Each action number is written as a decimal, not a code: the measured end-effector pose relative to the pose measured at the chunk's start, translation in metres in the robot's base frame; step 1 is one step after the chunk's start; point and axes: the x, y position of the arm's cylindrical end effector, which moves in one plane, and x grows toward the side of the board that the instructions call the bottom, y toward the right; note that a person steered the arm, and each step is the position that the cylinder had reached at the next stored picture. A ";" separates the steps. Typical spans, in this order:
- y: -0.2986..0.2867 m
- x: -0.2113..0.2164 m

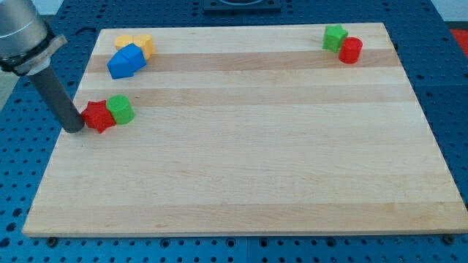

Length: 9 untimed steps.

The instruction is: Slide the red star along with green circle towards up

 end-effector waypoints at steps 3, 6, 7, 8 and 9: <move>0.061 -0.001; 0.129 -0.027; 0.152 -0.039; 0.161 -0.043; 0.125 -0.029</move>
